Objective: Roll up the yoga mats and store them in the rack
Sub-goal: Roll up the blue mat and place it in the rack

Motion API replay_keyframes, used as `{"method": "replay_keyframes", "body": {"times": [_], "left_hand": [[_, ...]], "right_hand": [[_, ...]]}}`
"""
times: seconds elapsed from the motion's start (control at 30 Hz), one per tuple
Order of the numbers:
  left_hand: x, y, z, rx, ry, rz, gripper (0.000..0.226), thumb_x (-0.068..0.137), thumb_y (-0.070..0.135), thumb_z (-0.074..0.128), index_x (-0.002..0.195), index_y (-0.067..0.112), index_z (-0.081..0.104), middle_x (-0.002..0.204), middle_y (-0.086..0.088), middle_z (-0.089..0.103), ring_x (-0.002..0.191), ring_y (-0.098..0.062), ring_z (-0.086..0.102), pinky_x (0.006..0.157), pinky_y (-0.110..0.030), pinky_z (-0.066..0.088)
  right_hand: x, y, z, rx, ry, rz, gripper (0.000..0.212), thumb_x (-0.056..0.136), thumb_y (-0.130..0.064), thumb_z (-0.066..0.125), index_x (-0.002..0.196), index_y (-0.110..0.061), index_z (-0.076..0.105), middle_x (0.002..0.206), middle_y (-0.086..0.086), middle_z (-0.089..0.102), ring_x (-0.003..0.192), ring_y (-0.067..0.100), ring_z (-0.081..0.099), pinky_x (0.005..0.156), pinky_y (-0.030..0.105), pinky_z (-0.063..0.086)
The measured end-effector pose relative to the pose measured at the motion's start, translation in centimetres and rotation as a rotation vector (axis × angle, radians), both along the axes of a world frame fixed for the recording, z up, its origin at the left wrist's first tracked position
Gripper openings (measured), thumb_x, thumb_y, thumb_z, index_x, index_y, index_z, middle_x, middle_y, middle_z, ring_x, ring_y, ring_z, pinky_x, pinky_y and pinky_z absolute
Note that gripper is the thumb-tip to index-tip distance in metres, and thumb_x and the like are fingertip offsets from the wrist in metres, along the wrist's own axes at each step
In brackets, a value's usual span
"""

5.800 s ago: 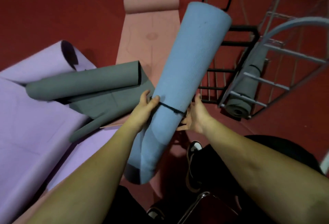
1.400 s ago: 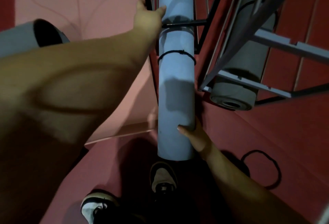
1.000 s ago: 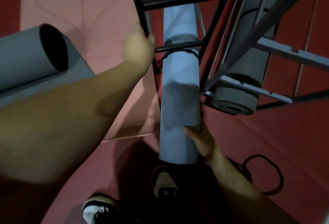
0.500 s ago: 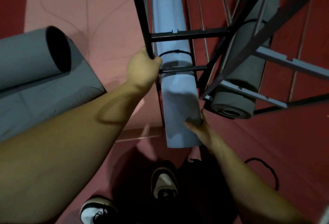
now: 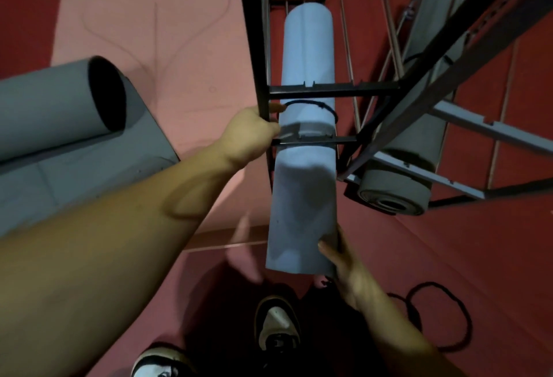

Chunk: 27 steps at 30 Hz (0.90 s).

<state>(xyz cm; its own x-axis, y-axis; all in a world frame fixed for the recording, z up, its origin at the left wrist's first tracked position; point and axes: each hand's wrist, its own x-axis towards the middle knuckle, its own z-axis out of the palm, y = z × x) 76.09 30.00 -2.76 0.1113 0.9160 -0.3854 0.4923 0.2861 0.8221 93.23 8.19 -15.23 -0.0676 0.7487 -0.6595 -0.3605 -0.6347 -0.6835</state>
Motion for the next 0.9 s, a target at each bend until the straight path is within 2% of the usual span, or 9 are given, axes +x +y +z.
{"method": "replay_keyframes", "body": {"times": [0.07, 0.13, 0.2, 0.27, 0.4, 0.53, 0.7, 0.8, 0.9], "left_hand": [[-0.3, -0.3, -0.1, -0.011, 0.009, -0.006, 0.036, 0.088, 0.004, 0.056, 0.115, 0.026, 0.067, 0.101, 0.007, 0.066, 0.084, -0.007, 0.062, 0.061, 0.000, 0.042], [0.0, -0.6, -0.4, -0.018, -0.004, 0.044, 0.033, 0.090, 0.006, 0.055, 0.114, 0.027, 0.065, 0.092, 0.010, 0.063, 0.073, -0.001, 0.058, 0.054, 0.000, 0.039], [0.6, -1.0, -0.7, -0.041, -0.069, 0.143, 0.023, 0.093, 0.009, 0.056, 0.106, 0.027, 0.061, 0.084, 0.012, 0.061, 0.068, -0.002, 0.056, 0.053, -0.006, 0.042], [1.1, -1.4, -1.0, -0.067, -0.106, 0.205, 0.016, 0.095, 0.014, 0.058, 0.104, 0.027, 0.058, 0.085, 0.011, 0.061, 0.071, -0.005, 0.056, 0.055, -0.010, 0.043], [1.3, -1.6, -1.1, -0.081, -0.110, 0.219, 0.028, 0.095, 0.005, 0.050, 0.105, 0.031, 0.052, 0.081, 0.012, 0.057, 0.068, -0.003, 0.053, 0.051, -0.011, 0.041], [1.2, -1.6, -0.7, -0.092, -0.117, 0.200, 0.036, 0.094, 0.001, 0.048, 0.115, 0.030, 0.055, 0.075, 0.010, 0.054, 0.051, -0.001, 0.049, 0.043, -0.009, 0.037], [0.9, -1.4, -0.7, -0.108, -0.126, 0.170, 0.043, 0.092, -0.004, 0.051, 0.126, 0.021, 0.059, 0.072, 0.008, 0.050, 0.044, 0.000, 0.049, 0.047, -0.019, 0.048], [0.7, -1.2, -0.8, -0.104, -0.138, 0.145, 0.043, 0.088, -0.008, 0.050, 0.122, 0.015, 0.062, 0.066, 0.007, 0.049, 0.037, 0.003, 0.049, 0.044, -0.013, 0.040], [0.5, -0.7, -0.8, -0.094, -0.117, 0.090, 0.037, 0.087, -0.008, 0.051, 0.114, 0.013, 0.065, 0.065, 0.006, 0.052, 0.039, 0.003, 0.049, 0.045, -0.011, 0.039]], "right_hand": [[0.1, -1.0, -0.7, -0.113, -0.002, -0.034, 0.096, 0.052, -0.045, 0.091, 0.136, -0.037, 0.045, 0.135, -0.003, 0.059, 0.113, 0.022, 0.065, 0.078, 0.040, 0.059], [0.2, -1.9, -1.4, -0.219, 0.066, -0.041, 0.094, 0.057, -0.043, 0.092, 0.137, -0.041, 0.042, 0.139, -0.004, 0.056, 0.115, 0.025, 0.063, 0.077, 0.049, 0.059], [0.1, -2.4, -1.9, -0.275, 0.142, -0.038, 0.096, 0.059, -0.042, 0.090, 0.141, -0.043, 0.038, 0.137, -0.004, 0.059, 0.114, 0.026, 0.064, 0.075, 0.049, 0.058], [-0.2, -2.4, -2.0, -0.247, 0.133, 0.055, 0.112, 0.046, -0.051, 0.095, 0.142, -0.045, 0.037, 0.130, -0.007, 0.064, 0.113, 0.025, 0.065, 0.075, 0.046, 0.057], [-0.8, -1.8, -2.0, -0.225, 0.123, 0.094, 0.111, 0.036, -0.055, 0.096, 0.133, -0.045, 0.043, 0.120, -0.008, 0.070, 0.108, 0.022, 0.068, 0.079, 0.049, 0.058], [-0.2, -1.5, -1.7, -0.243, 0.128, 0.151, 0.104, 0.040, -0.055, 0.094, 0.131, -0.044, 0.046, 0.123, -0.003, 0.069, 0.111, 0.028, 0.066, 0.085, 0.058, 0.054], [-0.2, -1.5, -1.1, -0.236, 0.103, 0.141, 0.104, 0.039, -0.055, 0.094, 0.132, -0.043, 0.047, 0.122, -0.002, 0.069, 0.110, 0.029, 0.067, 0.078, 0.051, 0.057], [-0.9, -2.2, -0.5, -0.177, 0.126, 0.047, 0.090, 0.049, -0.042, 0.089, 0.129, -0.041, 0.048, 0.117, -0.006, 0.071, 0.106, 0.021, 0.069, 0.076, 0.041, 0.058], [-1.5, -2.9, -0.4, -0.121, 0.117, -0.014, 0.087, 0.060, -0.033, 0.081, 0.139, -0.027, 0.045, 0.125, 0.001, 0.068, 0.114, 0.021, 0.065, 0.086, 0.036, 0.057]]}}
